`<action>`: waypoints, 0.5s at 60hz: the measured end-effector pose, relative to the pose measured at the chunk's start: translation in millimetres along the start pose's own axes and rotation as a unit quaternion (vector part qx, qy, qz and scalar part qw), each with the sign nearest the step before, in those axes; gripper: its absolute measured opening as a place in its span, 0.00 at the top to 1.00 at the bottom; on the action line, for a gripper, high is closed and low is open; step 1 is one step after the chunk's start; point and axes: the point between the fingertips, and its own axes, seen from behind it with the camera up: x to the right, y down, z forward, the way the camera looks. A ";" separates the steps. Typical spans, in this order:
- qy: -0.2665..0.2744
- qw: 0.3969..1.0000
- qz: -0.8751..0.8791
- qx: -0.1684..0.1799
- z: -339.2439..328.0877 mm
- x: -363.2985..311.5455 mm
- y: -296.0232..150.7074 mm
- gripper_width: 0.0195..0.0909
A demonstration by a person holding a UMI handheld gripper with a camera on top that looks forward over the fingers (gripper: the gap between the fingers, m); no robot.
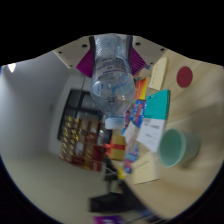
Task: Pour water
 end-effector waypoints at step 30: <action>-0.028 0.981 -0.191 0.020 11.2 -26.7 -32.3 0.68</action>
